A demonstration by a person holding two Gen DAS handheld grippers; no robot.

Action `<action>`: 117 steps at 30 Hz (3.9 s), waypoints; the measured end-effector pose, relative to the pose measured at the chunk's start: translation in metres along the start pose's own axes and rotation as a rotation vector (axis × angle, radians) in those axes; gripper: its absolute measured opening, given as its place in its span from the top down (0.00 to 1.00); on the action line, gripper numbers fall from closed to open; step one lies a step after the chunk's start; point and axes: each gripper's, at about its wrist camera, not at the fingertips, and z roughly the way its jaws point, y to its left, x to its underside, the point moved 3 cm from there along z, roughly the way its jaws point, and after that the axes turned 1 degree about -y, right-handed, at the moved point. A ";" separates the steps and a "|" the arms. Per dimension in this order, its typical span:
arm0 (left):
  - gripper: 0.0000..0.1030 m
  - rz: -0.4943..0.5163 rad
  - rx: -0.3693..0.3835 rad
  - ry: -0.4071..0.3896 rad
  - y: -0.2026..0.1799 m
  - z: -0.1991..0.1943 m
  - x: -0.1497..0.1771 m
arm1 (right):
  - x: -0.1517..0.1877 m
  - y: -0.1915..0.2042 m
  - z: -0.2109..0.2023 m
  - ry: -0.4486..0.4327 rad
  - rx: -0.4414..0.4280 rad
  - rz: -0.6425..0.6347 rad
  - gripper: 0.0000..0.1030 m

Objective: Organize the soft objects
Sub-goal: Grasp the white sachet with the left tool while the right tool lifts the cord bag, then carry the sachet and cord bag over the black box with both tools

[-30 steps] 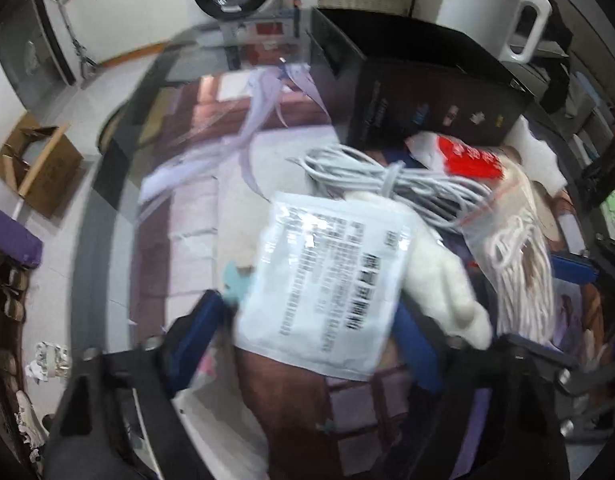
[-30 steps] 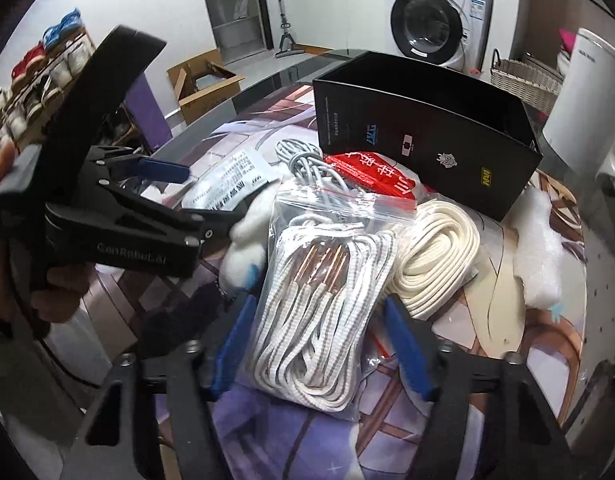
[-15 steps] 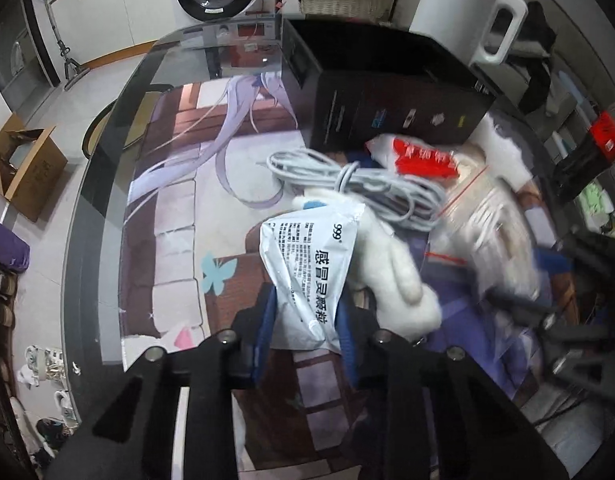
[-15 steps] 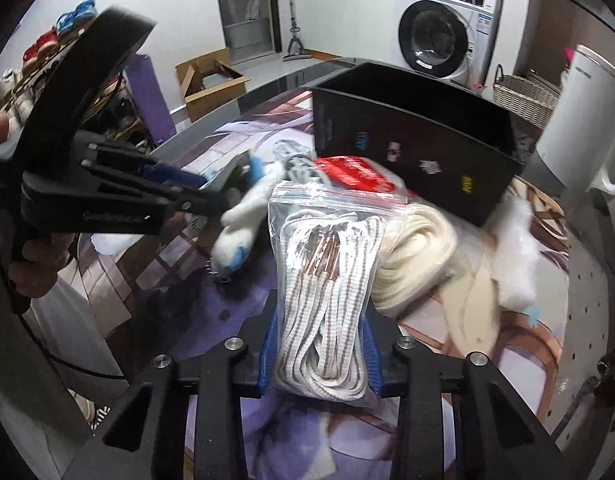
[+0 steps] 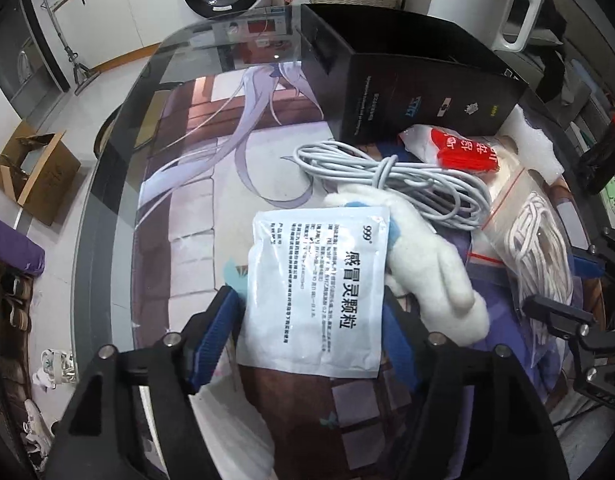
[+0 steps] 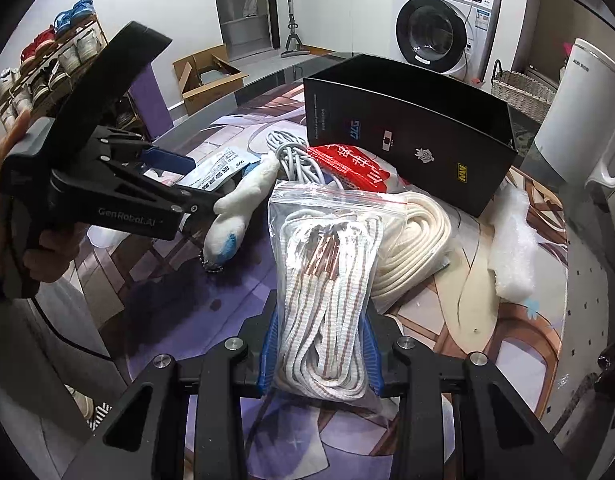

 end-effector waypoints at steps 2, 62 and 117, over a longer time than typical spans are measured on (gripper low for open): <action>0.62 0.029 0.017 0.000 -0.004 -0.002 -0.001 | 0.000 0.000 0.000 -0.003 0.000 -0.005 0.65; 0.87 0.038 0.003 -0.915 -0.041 -0.210 0.000 | -0.023 -0.006 -0.164 -0.794 0.138 0.042 0.65; 0.86 -0.181 0.059 -0.424 -0.039 -0.057 -0.170 | -0.140 -0.132 -0.011 -0.335 0.178 0.221 0.65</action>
